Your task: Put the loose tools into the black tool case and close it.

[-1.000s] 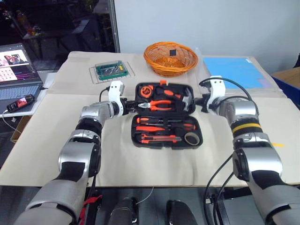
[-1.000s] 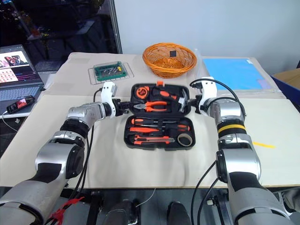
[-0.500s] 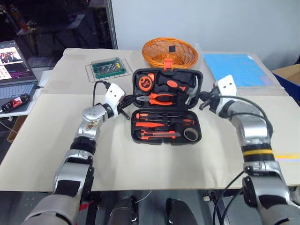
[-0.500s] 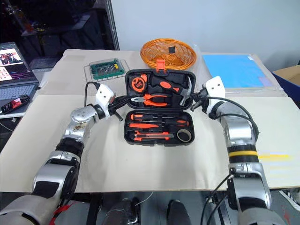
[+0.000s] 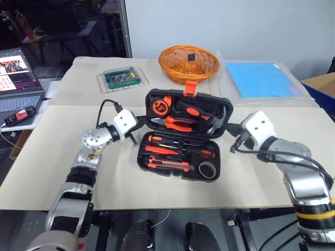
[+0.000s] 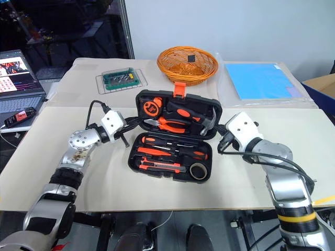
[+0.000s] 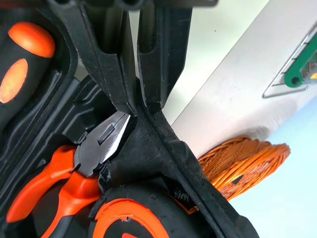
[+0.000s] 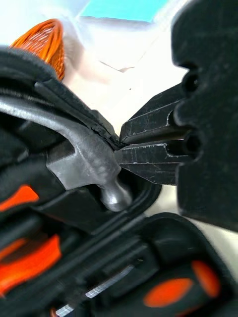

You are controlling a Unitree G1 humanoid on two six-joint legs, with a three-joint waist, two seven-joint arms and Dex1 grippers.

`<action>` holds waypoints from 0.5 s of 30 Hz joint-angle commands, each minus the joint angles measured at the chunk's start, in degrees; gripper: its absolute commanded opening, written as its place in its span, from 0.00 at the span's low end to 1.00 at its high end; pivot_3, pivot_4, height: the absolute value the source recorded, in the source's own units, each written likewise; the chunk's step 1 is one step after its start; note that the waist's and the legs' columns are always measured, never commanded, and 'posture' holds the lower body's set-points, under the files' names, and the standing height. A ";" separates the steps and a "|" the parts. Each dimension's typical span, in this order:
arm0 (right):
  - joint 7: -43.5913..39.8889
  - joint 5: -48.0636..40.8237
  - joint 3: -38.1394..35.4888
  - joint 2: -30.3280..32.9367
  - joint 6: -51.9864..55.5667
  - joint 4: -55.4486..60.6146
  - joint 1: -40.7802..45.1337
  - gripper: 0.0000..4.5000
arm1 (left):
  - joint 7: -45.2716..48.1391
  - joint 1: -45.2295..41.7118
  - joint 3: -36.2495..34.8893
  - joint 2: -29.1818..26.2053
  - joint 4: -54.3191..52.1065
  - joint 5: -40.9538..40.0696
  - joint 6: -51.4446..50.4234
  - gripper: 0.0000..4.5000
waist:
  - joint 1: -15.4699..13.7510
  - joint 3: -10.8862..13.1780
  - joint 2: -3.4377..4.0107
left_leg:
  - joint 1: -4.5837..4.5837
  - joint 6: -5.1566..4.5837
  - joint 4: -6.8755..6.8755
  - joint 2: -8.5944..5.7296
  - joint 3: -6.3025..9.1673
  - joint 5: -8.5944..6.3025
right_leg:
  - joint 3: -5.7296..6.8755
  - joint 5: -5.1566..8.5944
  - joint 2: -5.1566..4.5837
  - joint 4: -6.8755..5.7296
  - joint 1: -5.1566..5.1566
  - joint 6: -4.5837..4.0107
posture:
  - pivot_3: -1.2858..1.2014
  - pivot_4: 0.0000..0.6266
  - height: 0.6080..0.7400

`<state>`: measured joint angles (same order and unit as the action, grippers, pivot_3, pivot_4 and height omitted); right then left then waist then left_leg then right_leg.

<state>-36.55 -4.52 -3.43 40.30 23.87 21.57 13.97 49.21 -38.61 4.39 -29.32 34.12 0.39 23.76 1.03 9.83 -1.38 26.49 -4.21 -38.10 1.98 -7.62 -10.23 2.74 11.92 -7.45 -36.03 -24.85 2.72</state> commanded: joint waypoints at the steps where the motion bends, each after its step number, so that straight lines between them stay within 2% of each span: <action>1: -1.73 3.05 0.87 3.49 -4.64 7.10 -5.26 0.00 | 4.10 3.37 -0.21 -2.33 -5.54 -2.63 -2.92 0.45 | -0.05 0.00 0.00 | -0.13 -0.01 0.00 0.02 -0.02 -0.01 | -0.02 0.01 0.00 0.00 0.11 0.00 | 0.52 0.24 1.00; 4: -3.63 4.96 -0.04 7.29 -6.75 10.26 -12.16 0.20 | 14.81 8.46 -2.07 -7.36 -15.52 -13.49 -21.99 0.67 | -0.14 -0.03 -0.04 | -0.26 -0.01 0.00 0.11 0.01 -0.03 | 0.00 0.03 0.00 0.05 0.26 -0.01 | 0.52 0.24 1.00; 6: -5.79 4.67 -2.52 9.86 -5.07 13.46 -17.15 0.37 | 23.34 12.54 -2.96 -14.67 -22.55 -20.48 -34.98 0.84 | 0.06 -0.04 -0.03 | -0.31 -0.01 -0.02 0.16 0.03 -0.04 | -0.01 0.06 0.00 0.06 0.31 -0.02 | 0.52 0.24 1.00; 8: -10.28 1.98 -5.54 13.04 -1.68 17.40 -22.10 0.52 | 28.07 14.99 -4.65 -20.44 -28.20 -26.47 -44.45 0.85 | 0.15 -0.03 -0.02 | -0.34 0.29 -0.02 0.24 0.03 -0.21 | -0.02 0.13 0.02 0.06 0.29 -0.09 | 0.52 0.24 1.00; 11: -17.71 -3.00 -12.59 17.14 5.11 23.53 -29.71 0.52 | 34.84 17.13 -7.10 -27.91 -36.22 -35.77 -56.92 0.85 | -0.63 0.00 0.03 | -0.42 0.41 -0.08 0.25 0.07 -0.26 | -0.02 0.31 0.02 0.06 0.34 -0.27 | 0.52 0.24 1.00; 12: -18.91 -6.34 -14.82 17.01 8.45 25.26 -30.42 0.52 | 36.22 17.93 -7.50 -29.53 -37.96 -36.80 -58.09 0.85 | -0.79 -0.01 0.01 | -0.25 0.43 -0.18 0.26 0.14 -0.28 | 0.01 0.59 0.00 0.04 0.28 -0.05 | 0.52 0.24 1.00; 15: -21.00 -16.33 -17.30 16.26 15.09 29.89 -29.91 0.52 | 38.39 19.00 -7.99 -32.10 -41.73 -38.69 -59.77 0.85 | -1.08 -0.09 -0.05 | -0.54 0.56 -0.20 0.38 0.32 -0.37 | 0.16 0.60 0.00 0.26 0.51 -0.08 | 0.52 0.24 1.00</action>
<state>-56.41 -15.11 -18.47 57.13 35.07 47.87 -16.66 86.08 -19.86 -2.49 -60.72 -4.60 -36.20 -34.68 -0.05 9.74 -1.43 25.91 -3.65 -38.30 2.38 -7.29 -10.60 2.88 12.51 -7.46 -35.75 -24.30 2.62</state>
